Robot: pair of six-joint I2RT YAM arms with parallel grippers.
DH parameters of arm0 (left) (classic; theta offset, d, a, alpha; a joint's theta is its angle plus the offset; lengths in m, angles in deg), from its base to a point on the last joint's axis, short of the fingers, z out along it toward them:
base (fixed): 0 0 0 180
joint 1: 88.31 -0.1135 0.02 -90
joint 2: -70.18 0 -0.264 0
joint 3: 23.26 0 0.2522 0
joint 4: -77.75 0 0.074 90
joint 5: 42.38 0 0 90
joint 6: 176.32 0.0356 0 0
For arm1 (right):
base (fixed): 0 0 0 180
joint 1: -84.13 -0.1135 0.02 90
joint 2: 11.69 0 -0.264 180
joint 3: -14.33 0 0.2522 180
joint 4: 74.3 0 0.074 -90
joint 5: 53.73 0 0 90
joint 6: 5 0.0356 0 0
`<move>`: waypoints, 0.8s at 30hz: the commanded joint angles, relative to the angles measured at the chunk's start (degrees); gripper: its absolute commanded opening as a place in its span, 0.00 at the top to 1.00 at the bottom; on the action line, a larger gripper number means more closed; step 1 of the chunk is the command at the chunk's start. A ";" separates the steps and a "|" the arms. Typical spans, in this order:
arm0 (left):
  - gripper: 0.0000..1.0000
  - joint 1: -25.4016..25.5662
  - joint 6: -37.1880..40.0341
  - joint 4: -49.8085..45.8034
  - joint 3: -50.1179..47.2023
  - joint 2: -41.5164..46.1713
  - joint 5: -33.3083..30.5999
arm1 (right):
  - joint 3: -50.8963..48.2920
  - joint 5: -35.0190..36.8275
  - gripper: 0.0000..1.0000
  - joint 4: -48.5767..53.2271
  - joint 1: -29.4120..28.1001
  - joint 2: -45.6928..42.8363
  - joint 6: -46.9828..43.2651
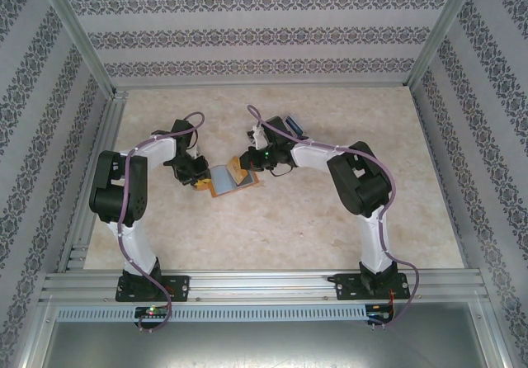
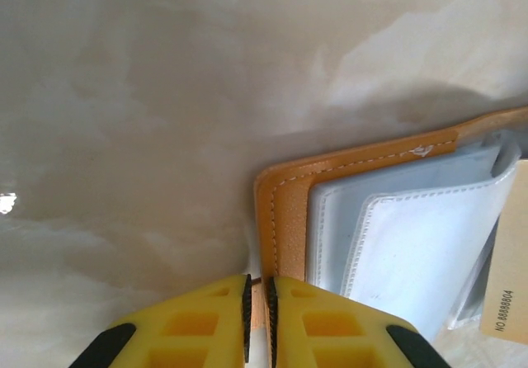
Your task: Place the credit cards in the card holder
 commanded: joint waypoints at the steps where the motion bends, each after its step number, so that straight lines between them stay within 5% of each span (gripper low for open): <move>1: 0.86 0.84 0.07 -1.89 -0.28 -0.76 -0.47 | -0.99 -2.36 0.92 -2.18 -0.77 1.23 0.56; 24: 0.87 0.86 0.69 -1.38 -0.86 -0.76 -0.28 | -1.17 -2.78 0.92 -4.68 -1.74 4.81 3.85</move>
